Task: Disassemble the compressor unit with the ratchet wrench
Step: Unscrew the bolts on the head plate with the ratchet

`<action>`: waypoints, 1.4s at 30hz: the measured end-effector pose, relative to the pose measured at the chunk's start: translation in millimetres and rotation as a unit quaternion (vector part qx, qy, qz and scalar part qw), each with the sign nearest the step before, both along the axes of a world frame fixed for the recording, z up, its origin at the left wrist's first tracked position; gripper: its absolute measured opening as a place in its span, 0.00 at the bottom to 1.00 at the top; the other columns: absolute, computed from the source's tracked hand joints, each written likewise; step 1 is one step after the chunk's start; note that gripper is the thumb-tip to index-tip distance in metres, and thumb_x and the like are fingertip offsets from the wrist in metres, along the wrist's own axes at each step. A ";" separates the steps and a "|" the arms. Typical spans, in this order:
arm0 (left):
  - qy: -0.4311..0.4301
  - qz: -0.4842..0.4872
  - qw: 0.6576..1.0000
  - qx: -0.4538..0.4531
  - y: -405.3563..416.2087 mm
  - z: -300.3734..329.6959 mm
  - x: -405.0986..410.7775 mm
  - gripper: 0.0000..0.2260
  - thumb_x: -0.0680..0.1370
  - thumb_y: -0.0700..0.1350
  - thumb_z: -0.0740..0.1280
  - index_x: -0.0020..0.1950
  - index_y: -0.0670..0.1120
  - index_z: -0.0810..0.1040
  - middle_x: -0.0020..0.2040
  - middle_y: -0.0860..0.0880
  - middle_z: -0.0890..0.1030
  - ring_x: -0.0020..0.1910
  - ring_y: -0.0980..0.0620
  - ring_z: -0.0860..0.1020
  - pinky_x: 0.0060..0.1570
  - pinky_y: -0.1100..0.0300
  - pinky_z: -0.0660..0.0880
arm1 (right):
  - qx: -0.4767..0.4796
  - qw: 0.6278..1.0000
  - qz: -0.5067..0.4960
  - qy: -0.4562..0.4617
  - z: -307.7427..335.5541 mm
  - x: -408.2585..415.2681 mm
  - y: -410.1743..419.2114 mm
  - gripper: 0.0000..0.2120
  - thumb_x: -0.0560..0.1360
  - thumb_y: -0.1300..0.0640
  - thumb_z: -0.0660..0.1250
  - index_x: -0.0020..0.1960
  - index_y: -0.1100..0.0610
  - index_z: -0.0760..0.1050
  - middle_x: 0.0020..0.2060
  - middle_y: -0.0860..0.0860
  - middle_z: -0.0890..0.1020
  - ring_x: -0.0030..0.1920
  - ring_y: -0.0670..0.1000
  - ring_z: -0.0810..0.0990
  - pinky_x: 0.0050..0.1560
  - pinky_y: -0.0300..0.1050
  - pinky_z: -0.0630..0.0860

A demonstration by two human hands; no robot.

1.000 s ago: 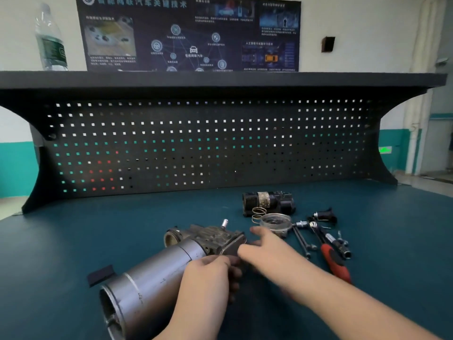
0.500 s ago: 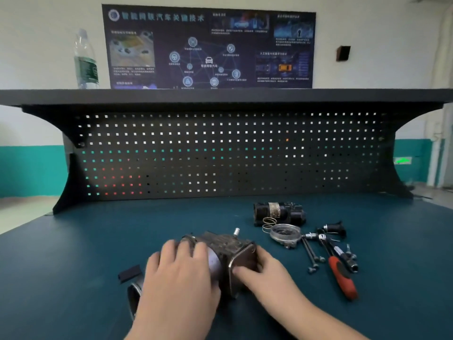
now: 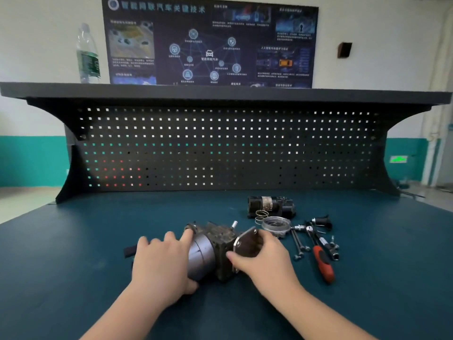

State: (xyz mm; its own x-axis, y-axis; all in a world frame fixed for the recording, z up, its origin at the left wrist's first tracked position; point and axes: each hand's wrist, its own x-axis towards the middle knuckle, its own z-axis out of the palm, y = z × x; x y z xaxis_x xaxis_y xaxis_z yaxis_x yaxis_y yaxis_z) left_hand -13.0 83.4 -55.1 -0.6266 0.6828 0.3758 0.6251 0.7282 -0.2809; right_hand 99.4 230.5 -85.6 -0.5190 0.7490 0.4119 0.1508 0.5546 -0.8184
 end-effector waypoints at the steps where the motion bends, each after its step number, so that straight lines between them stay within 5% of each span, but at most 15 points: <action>1: -0.011 -0.005 1.000 -0.002 0.6 1.1 -2.6 0.43 0.64 0.68 0.66 0.72 0.53 0.52 0.55 0.51 0.73 0.53 0.47 0.77 0.50 0.52 0.62 | -0.015 1.000 -0.003 0.026 3.3 3.6 6.0 0.31 0.60 0.47 0.80 0.56 0.49 0.69 0.50 0.45 0.80 0.51 0.44 0.79 0.52 0.36 0.73; 4: -0.023 -0.026 0.999 -0.001 0.9 1.3 -12.2 0.41 0.63 0.67 0.67 0.69 0.53 0.54 0.54 0.52 0.74 0.53 0.47 0.77 0.48 0.52 0.61 | -0.034 0.994 -0.064 0.077 16.5 13.0 34.1 0.35 0.61 0.47 0.80 0.61 0.51 0.67 0.49 0.44 0.80 0.50 0.44 0.79 0.49 0.37 0.72; 6: -0.026 -0.047 0.999 -0.001 1.5 0.0 -22.5 0.40 0.61 0.67 0.67 0.66 0.53 0.56 0.53 0.53 0.74 0.52 0.48 0.77 0.48 0.54 0.61 | -0.041 0.988 -0.124 0.077 25.0 16.0 60.4 0.32 0.61 0.47 0.80 0.58 0.56 0.71 0.51 0.51 0.79 0.54 0.51 0.78 0.54 0.46 0.74; 12: -0.040 -0.137 0.990 -0.017 9.1 2.2 -65.3 0.39 0.58 0.69 0.68 0.63 0.56 0.59 0.54 0.55 0.73 0.53 0.49 0.74 0.56 0.55 0.64 | -0.044 0.972 -0.221 -0.072 45.6 5.5 105.8 0.43 0.62 0.46 0.80 0.65 0.66 0.62 0.63 0.61 0.69 0.59 0.60 0.73 0.49 0.47 0.70; 18: -0.068 -0.166 0.984 -0.020 18.4 2.0 -90.0 0.43 0.58 0.69 0.70 0.67 0.57 0.58 0.59 0.53 0.71 0.60 0.47 0.70 0.71 0.51 0.53 | -0.042 0.958 -0.266 -0.103 29.3 -26.0 101.3 0.44 0.61 0.48 0.81 0.63 0.65 0.59 0.63 0.63 0.64 0.57 0.61 0.73 0.46 0.48 0.67; 25: -0.060 -0.181 0.981 -0.016 20.5 0.0 -94.3 0.41 0.59 0.68 0.70 0.67 0.56 0.60 0.58 0.53 0.72 0.59 0.48 0.72 0.72 0.50 0.51 | -0.013 0.952 -0.297 -0.078 6.3 -38.6 84.2 0.39 0.63 0.52 0.80 0.60 0.63 0.59 0.62 0.65 0.63 0.52 0.66 0.75 0.45 0.49 0.68; 30: -0.055 -0.209 0.976 -0.002 18.8 -2.4 -98.4 0.42 0.59 0.68 0.69 0.69 0.58 0.59 0.59 0.55 0.72 0.60 0.49 0.71 0.72 0.49 0.48 | 0.006 0.928 -0.340 -0.156 -7.4 -39.9 73.8 0.37 0.66 0.43 0.76 0.62 0.63 0.62 0.61 0.62 0.66 0.59 0.64 0.73 0.50 0.53 0.72; 33: -0.048 -0.218 0.975 0.004 14.2 -3.7 -95.2 0.44 0.63 0.67 0.69 0.74 0.57 0.54 0.67 0.55 0.67 0.68 0.50 0.65 0.73 0.47 0.43 | 0.092 0.879 -0.392 -0.255 -9.5 -41.2 70.6 0.37 0.67 0.33 0.68 0.62 0.59 0.66 0.62 0.56 0.71 0.64 0.57 0.69 0.60 0.53 0.67; 37: -0.059 -0.163 0.985 -0.005 2.3 -2.3 -73.3 0.43 0.72 0.63 0.66 0.77 0.53 0.43 0.78 0.51 0.49 0.76 0.45 0.42 0.71 0.41 0.36 | 0.144 0.838 -0.396 -0.346 -7.0 -44.8 65.3 0.35 0.70 0.30 0.59 0.65 0.54 0.68 0.65 0.53 0.72 0.69 0.55 0.62 0.63 0.55 0.61; 42: -0.136 -0.222 0.944 0.200 -20.1 -18.1 -4.2 0.31 0.77 0.60 0.59 0.75 0.58 0.49 0.77 0.54 0.41 0.75 0.52 0.37 0.74 0.53 0.39 | 0.110 0.832 -0.326 -0.435 -3.0 -38.9 54.5 0.37 0.72 0.29 0.55 0.71 0.53 0.63 0.72 0.56 0.64 0.74 0.59 0.52 0.66 0.59 0.56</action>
